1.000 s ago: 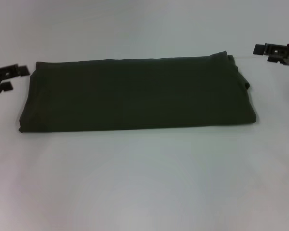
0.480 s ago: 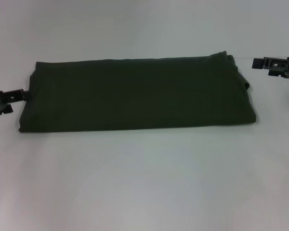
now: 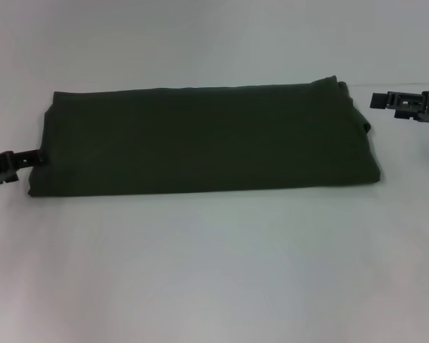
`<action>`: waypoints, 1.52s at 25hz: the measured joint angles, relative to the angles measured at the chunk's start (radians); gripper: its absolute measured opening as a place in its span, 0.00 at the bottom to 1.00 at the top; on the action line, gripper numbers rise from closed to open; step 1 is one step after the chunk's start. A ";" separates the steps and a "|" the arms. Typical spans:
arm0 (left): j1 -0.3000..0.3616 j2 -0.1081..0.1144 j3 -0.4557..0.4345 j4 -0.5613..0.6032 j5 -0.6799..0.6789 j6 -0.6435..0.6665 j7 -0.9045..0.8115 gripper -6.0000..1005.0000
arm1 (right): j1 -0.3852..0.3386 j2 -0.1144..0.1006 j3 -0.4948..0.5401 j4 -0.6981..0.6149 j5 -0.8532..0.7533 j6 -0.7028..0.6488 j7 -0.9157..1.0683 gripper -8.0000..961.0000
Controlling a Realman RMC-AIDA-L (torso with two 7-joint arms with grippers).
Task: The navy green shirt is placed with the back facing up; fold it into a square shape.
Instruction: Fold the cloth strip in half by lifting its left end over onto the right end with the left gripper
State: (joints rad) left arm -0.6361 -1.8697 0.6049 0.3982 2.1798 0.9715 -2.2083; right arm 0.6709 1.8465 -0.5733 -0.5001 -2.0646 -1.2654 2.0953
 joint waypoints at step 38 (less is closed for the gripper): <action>-0.005 -0.036 -0.002 -0.013 -0.003 0.036 0.009 0.87 | -0.016 0.003 -0.003 0.009 0.000 -0.009 0.000 0.94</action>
State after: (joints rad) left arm -0.6414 -1.9057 0.6028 0.3850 2.1771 1.0075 -2.1989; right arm 0.6550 1.8498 -0.5767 -0.4908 -2.0648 -1.2748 2.0949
